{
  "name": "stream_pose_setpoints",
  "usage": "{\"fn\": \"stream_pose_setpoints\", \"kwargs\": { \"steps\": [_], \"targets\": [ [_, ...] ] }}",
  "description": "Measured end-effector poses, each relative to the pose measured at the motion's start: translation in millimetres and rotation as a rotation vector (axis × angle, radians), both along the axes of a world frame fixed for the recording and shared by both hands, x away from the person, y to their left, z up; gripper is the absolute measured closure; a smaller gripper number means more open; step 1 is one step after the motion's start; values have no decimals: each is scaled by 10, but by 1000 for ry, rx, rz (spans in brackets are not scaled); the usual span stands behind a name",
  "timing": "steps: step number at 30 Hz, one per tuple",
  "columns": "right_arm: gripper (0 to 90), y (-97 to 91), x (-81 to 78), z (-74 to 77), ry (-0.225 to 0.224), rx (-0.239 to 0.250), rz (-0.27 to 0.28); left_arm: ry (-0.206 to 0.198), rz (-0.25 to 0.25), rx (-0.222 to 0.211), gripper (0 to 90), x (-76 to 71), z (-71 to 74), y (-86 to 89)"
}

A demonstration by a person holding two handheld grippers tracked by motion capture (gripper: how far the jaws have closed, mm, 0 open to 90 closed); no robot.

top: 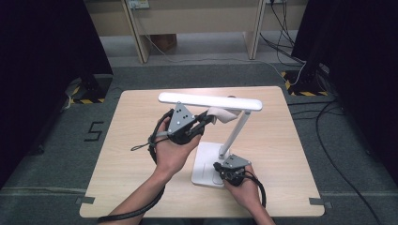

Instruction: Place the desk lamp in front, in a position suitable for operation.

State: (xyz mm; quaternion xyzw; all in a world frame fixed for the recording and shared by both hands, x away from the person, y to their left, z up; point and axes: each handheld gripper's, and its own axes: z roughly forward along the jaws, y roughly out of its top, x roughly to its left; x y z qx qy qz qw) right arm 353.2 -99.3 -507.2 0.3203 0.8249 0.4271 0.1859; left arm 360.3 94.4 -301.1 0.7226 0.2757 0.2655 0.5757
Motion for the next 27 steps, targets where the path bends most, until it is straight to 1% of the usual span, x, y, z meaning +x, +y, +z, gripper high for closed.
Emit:
{"fn": "stream_pose_setpoints", "kwargs": {
  "steps": [3,13,27],
  "targets": [
    [878,5,-4,-1,7,4,-4,1,0,-2,850,4,1,-24],
    [879,7,-2,-4,6,7,-3,6,-4,-8,850,7,-2,-101],
    [878,8,-3,-4,4,5,-3,-1,-10,-6,850,-2,-14,-224]
  ]
}}
